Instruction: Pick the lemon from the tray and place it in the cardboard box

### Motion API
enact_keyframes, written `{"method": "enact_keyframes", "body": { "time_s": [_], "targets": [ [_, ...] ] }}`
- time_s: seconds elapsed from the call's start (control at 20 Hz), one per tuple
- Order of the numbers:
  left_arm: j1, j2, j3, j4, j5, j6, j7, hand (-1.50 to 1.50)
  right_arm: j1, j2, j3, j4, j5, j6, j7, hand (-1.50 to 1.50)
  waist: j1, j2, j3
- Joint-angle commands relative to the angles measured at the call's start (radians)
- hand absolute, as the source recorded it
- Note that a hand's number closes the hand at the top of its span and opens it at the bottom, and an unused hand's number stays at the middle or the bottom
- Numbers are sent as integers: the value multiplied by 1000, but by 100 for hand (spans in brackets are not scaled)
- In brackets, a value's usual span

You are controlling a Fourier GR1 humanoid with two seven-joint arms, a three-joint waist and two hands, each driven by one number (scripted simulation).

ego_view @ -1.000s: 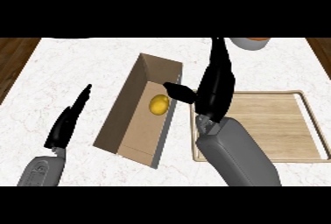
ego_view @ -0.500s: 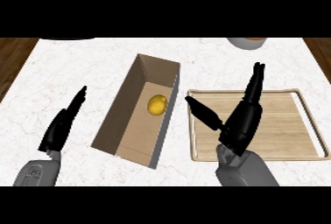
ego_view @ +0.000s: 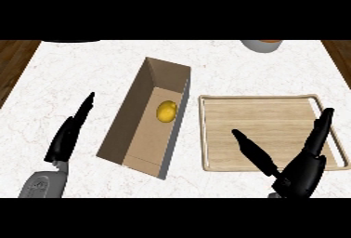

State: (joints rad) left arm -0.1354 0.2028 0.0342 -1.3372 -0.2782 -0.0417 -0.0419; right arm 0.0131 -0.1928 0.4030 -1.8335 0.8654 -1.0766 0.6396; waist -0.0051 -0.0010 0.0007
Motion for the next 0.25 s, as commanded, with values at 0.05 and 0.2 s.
{"method": "enact_keyframes", "body": {
  "time_s": [0.05,0.2],
  "targets": [
    [17,6,11,-25,-1,-18,-3,0,102,-59,-29,-66,-124,-50,-97,-150,3,0,0],
    [6,9,15,-72,9,-33,55,0,195,-155,26,-53,-290,-125,-234,-150,2,0,1]
  ]
}}
